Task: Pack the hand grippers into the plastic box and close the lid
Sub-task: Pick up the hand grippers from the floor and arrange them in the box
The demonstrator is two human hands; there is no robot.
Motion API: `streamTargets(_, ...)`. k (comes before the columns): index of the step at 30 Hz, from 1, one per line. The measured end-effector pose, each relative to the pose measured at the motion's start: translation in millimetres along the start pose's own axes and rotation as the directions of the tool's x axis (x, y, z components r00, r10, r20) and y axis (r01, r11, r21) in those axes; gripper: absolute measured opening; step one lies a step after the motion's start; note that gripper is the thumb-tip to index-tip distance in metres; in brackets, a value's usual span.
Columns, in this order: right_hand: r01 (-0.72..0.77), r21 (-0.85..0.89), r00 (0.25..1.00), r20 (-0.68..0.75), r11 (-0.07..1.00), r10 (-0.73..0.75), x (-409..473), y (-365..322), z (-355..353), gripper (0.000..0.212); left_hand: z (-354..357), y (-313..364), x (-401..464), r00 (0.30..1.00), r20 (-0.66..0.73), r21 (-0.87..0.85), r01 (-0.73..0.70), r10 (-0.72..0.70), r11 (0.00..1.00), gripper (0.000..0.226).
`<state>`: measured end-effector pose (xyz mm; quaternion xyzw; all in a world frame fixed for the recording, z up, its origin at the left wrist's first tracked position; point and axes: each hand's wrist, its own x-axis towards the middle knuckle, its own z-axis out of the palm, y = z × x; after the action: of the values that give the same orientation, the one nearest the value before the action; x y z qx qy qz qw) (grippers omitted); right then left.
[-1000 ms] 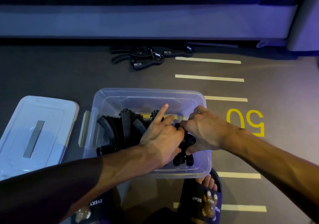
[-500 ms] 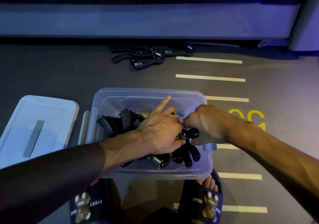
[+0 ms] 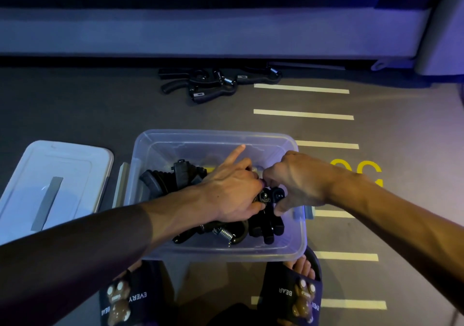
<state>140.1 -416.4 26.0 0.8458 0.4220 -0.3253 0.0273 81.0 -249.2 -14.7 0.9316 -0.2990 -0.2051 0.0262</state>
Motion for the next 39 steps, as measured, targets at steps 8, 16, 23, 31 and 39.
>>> streamTargets(8, 0.014, 0.047, 0.999, 0.047, 0.999, -0.016, 4.0, 0.1, -4.9, 0.042, 0.1, -1.1, 0.6, 1.0, 0.021, 0.018, -0.002, 0.002, 1.0, 0.044)
streamTargets(16, 0.062, -0.102, 0.997, -0.044, 0.993, -0.067, 1.4, -2.0, 4.4, 0.046, 1.9, -0.9, 1.9, 1.0, 0.025, 0.005, -0.005, 0.005, 1.0, 0.042)
streamTargets(23, 0.065, -0.08, 0.997, -0.039, 0.995, -0.068, 3.7, 0.8, 5.0, 0.049, 3.2, -2.8, 1.8, 1.0, 0.025, -0.019, 0.019, -0.019, 1.0, 0.043)
streamTargets(31, 0.044, -0.039, 0.999, 0.014, 0.998, -0.044, 5.5, 3.5, -0.4, 0.035, 7.3, -1.4, -2.4, 0.997, -0.064, -0.068, 0.026, -0.03, 0.997, 0.049)
streamTargets(39, 0.019, 0.024, 0.999, 0.044, 1.0, -0.02, 5.9, 2.8, -1.6, 0.035, 7.4, 2.5, -5.0, 0.998, -0.06, -0.098, 0.025, -0.031, 0.995, 0.04)
